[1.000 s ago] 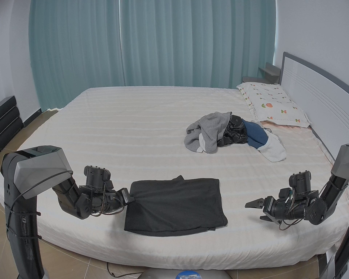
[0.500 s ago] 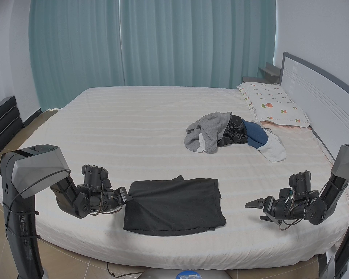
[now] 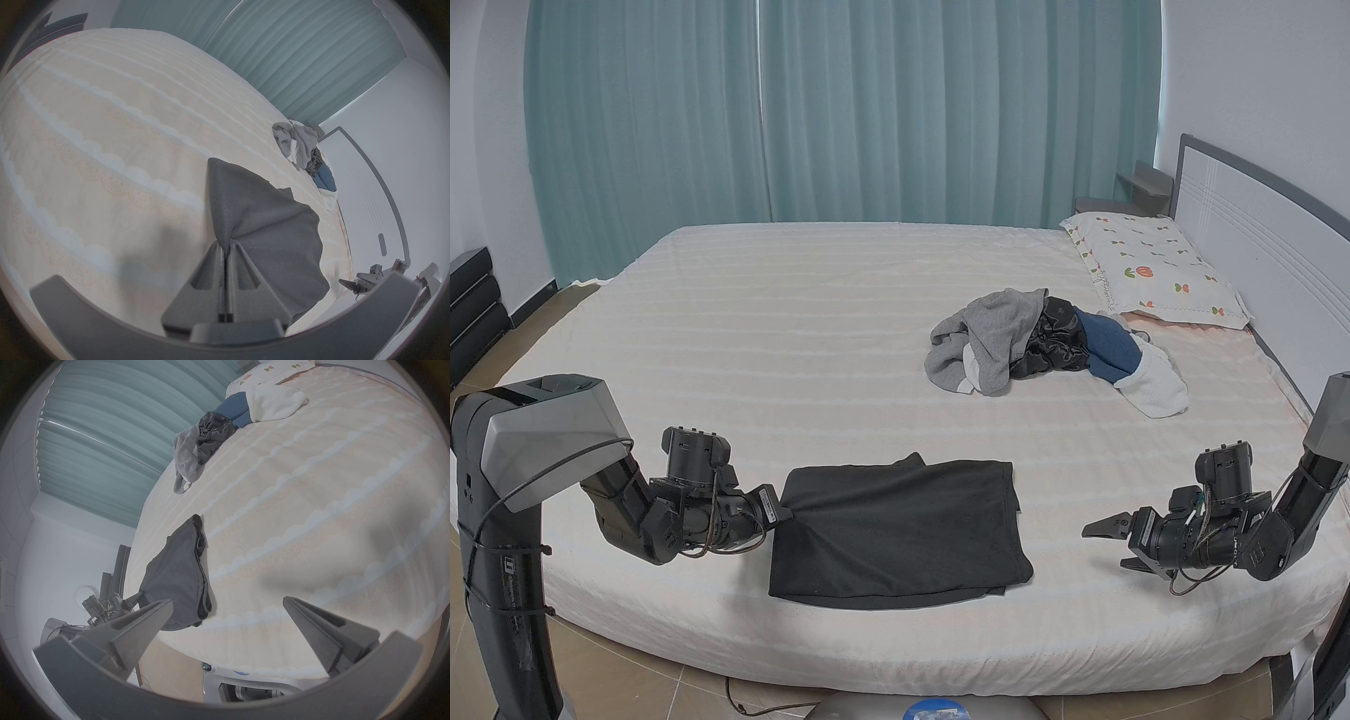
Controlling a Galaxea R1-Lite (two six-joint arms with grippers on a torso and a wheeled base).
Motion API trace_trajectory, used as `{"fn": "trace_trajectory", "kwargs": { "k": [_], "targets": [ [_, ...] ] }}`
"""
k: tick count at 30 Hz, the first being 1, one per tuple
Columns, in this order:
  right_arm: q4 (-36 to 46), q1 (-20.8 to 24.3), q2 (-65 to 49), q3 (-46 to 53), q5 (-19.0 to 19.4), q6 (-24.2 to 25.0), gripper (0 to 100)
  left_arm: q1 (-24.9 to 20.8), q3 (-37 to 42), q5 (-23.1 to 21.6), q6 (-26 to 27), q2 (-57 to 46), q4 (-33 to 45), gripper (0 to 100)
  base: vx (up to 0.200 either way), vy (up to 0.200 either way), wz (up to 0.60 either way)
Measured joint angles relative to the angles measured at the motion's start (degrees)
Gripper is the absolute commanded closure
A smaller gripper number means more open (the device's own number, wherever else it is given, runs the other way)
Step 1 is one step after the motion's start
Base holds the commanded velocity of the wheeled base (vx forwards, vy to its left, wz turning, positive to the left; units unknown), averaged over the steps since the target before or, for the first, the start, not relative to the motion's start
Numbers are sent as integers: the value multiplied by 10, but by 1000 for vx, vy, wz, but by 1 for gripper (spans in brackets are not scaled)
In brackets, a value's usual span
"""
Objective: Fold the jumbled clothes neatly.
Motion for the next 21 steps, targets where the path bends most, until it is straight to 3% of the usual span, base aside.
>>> {"fn": "trace_trajectory", "kwargs": {
  "k": [11, 21],
  "targets": [
    [0, 0, 0, -1, 0, 0, 0, 1, -15, 2, 0, 6, -3, 100, 0, 0, 0],
    [0, 1, 0, -2, 0, 1, 0, 3, -47, 5, -38, 16, -2, 100, 0, 20, 0]
  ]
}}
